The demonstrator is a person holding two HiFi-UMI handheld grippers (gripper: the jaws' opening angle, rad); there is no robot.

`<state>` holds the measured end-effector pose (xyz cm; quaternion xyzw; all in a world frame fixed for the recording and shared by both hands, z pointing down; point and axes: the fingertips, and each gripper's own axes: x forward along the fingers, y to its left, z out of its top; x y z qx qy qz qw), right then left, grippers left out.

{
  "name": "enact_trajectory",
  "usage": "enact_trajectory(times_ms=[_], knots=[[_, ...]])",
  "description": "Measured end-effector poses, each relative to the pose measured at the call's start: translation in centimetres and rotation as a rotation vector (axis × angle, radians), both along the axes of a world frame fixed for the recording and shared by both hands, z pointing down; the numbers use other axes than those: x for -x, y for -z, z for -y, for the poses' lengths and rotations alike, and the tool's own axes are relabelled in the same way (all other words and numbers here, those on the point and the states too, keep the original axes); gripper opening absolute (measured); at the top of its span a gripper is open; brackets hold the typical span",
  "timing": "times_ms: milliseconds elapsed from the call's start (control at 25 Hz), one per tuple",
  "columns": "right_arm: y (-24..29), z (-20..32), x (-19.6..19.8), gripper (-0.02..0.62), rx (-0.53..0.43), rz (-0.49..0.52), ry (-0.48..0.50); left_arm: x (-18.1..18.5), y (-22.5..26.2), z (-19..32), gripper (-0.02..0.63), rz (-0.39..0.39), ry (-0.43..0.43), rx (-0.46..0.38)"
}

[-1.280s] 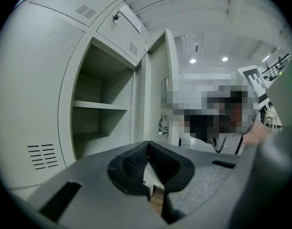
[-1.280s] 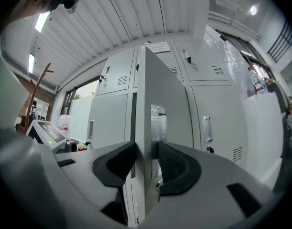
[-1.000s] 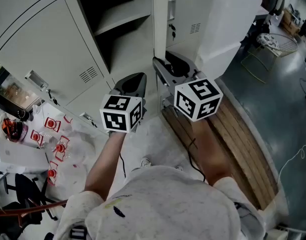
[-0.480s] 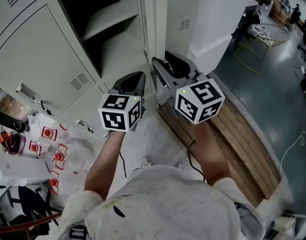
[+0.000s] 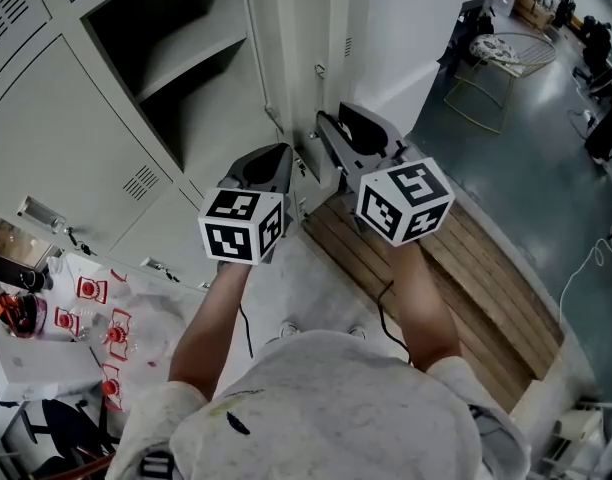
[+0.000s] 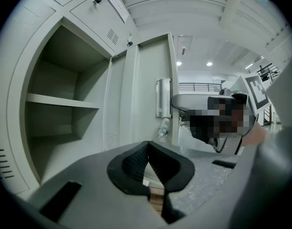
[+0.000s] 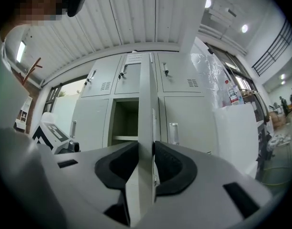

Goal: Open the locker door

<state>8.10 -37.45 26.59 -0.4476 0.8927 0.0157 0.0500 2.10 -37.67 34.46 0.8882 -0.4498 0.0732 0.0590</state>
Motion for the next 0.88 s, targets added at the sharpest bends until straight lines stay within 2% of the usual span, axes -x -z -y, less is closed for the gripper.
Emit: enact_trajectory(times_ms=[360,880], knots=[[0.0,1.4,-3.1,0.084,0.009,0.026,-0.053,-1.3,0.1,0.6,0.006,-0.003,-0.017,-0.002],[0.0,4.2,-6.8,0.081,-0.004,0.013,-0.11,-4.1,0.4,2.4,0.007,-0.005,-0.057,-0.011]])
